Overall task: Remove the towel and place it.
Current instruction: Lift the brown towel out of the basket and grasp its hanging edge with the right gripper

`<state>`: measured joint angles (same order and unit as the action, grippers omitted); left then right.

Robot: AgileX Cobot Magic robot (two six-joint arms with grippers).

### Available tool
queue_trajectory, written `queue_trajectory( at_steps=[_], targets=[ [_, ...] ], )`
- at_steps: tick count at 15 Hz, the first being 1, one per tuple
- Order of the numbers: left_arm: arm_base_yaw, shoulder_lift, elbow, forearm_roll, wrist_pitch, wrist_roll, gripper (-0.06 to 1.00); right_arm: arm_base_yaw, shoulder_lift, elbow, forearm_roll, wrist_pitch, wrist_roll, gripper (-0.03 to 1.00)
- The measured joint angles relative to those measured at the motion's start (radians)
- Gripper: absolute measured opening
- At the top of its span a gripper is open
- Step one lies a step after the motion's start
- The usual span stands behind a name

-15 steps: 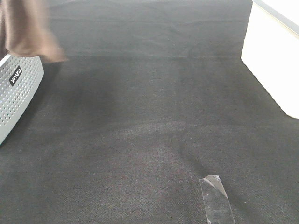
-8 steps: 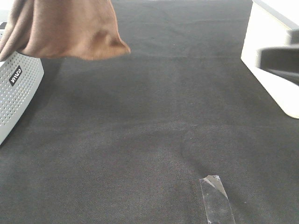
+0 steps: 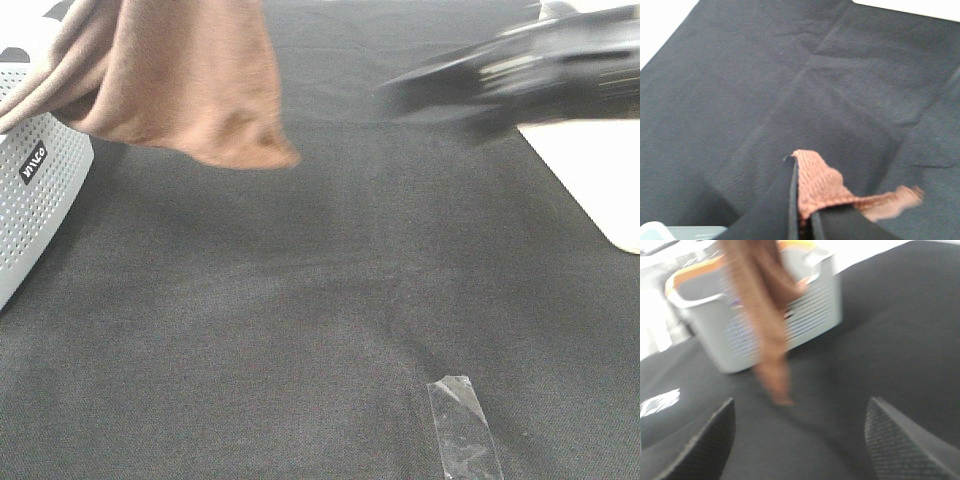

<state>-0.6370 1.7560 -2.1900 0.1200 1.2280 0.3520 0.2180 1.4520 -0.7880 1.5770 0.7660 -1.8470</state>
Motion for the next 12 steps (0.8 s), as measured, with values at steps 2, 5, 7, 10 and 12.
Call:
queue_trajectory(
  at_steps=[2, 5, 7, 10, 12],
  targets=[
    [0.000, 0.007, 0.000, -0.043, -0.034, -0.017, 0.00, 0.127, 0.051, -0.054, 0.007, -0.088, 0.000, 0.67],
    [0.000, 0.022, 0.000, -0.110, -0.048, -0.023, 0.00, 0.188, 0.122, -0.123, 0.044, -0.168, -0.026, 0.67],
    [0.000, 0.027, 0.000, -0.114, -0.054, -0.023, 0.00, 0.193, 0.165, -0.166, 0.052, -0.148, -0.026, 0.67],
    [0.000, 0.032, 0.000, -0.120, -0.075, -0.024, 0.00, 0.193, 0.176, -0.184, 0.054, -0.116, -0.026, 0.59],
    [0.000, 0.032, 0.000, -0.146, -0.102, -0.024, 0.00, 0.193, 0.209, -0.186, 0.054, -0.117, -0.026, 0.39]
  ],
)
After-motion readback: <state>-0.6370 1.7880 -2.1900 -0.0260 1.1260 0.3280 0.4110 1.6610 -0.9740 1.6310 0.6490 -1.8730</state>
